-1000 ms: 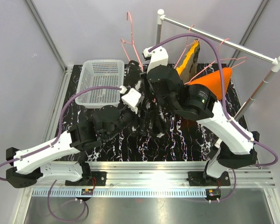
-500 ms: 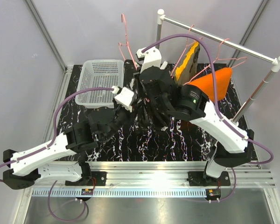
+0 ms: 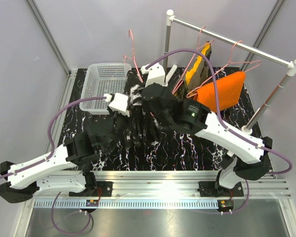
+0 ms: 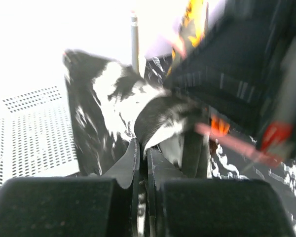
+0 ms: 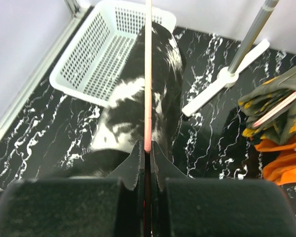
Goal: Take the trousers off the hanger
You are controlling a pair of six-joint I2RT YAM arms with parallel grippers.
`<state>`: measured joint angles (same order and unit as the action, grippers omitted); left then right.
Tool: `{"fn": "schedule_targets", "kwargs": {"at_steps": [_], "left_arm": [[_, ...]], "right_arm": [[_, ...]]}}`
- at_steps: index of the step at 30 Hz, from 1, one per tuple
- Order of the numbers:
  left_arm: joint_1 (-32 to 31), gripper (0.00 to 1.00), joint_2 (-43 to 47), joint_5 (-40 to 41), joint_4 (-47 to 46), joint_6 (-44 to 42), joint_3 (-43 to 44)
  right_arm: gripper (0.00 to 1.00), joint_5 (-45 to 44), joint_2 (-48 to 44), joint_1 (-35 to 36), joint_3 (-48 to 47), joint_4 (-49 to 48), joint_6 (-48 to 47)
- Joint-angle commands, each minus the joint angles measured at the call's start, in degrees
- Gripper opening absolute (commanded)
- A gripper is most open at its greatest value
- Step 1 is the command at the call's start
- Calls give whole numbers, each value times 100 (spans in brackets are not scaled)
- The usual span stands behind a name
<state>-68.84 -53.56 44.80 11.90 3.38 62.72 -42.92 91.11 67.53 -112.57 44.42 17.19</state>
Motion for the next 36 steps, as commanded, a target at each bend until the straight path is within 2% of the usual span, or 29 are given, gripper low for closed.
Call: {"fn": "schedule_targets", "kwargs": {"at_steps": [1,9,13,19,24,27,29,33,36], "left_arm": [[11,0,425,697,-1515,-187,319],[11,0,487,1163,-2121,-1075,776],[20,0,417,1540,-2674,-1926,1267],[300,0,294,1919,-3238,-2771,1673],[1038,0,162,1937,-3195,-2790,1831],[1539,0,-5,1823,-2756,-2588,2138],[1978,0,-189,1665,-2073,-2221,2392],[2743,0,-461,1295,-1560,-1885,2543],[3551,0,-655,778,-999,-1508,2658]], "right_arm": [[0,-192,-225,-81,358,-672,232],[0,327,-77,-363,1132,-962,592],[0,451,-6,-442,1369,-900,698],[0,644,-436,-442,2379,-1146,988],[0,671,-787,-442,2881,-1190,1076],[0,644,-893,-469,3031,-1077,1076],[0,574,-1024,-469,3145,-980,1093],[0,609,-1525,-469,3452,-1015,1190],[0,1142,-2016,-469,3619,-1137,1085]]}}
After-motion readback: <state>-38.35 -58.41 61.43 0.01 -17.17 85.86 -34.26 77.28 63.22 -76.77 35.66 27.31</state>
